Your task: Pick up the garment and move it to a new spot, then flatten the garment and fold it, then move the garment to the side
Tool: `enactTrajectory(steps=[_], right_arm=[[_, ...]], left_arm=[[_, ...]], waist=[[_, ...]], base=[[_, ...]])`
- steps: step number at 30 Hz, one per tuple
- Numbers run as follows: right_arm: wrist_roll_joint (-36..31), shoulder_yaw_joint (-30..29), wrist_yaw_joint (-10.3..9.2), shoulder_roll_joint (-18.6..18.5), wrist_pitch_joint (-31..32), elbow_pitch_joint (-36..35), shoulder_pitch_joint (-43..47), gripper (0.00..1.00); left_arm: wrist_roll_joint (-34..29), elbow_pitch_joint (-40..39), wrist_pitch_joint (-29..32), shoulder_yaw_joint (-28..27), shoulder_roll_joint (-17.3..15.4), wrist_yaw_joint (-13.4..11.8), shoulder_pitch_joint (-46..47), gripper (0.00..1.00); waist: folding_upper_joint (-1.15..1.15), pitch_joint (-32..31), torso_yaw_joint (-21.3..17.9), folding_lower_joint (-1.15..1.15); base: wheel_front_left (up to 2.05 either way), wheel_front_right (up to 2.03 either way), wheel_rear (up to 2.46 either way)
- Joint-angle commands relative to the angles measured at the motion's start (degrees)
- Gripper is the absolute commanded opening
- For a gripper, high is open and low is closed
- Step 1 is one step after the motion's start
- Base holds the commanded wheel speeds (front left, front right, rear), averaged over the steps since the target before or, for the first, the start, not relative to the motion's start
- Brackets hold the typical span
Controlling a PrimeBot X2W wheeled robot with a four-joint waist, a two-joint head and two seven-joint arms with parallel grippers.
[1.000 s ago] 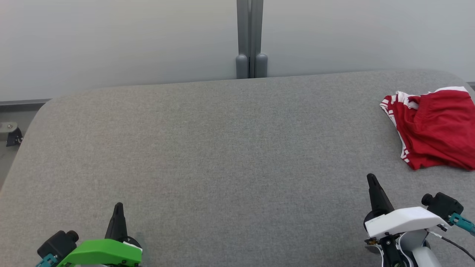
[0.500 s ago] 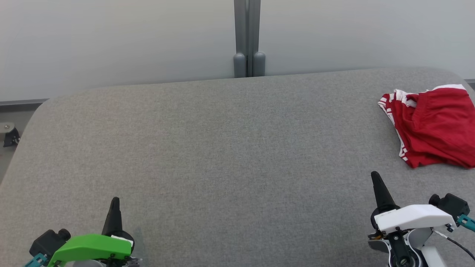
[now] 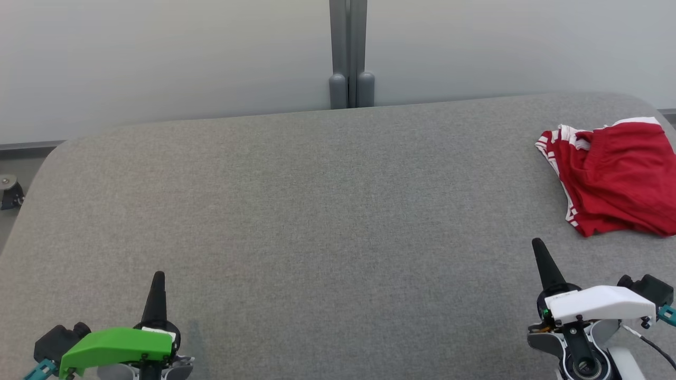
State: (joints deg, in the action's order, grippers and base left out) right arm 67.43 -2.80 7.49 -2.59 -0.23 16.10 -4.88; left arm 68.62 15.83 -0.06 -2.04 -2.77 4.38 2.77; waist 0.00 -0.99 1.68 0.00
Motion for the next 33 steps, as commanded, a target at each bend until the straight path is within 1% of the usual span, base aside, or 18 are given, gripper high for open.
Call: enactTrajectory(steps=[1, 33], right_arm=[[1.5, -0.3, 0.02, -0.3, 0.4, -0.8, -1.0, 0.00], [16.5, -2.6, 0.02, -0.4, 4.6, -1.7, -1.5, 0.00]], left_arm=[[1.5, -0.6, 0.4, -0.5, -0.2, 0.5, 1.5, 0.00], [15.8, -1.5, 4.5, -3.2, -0.2, 2.3, 3.1, 0.00]], waist=[[0.00, 0.0, 0.0, 0.00], [0.00, 0.7, -1.0, 0.00]], base=[[0.00, 0.00, 0.00], [0.00, 0.00, 0.00]])
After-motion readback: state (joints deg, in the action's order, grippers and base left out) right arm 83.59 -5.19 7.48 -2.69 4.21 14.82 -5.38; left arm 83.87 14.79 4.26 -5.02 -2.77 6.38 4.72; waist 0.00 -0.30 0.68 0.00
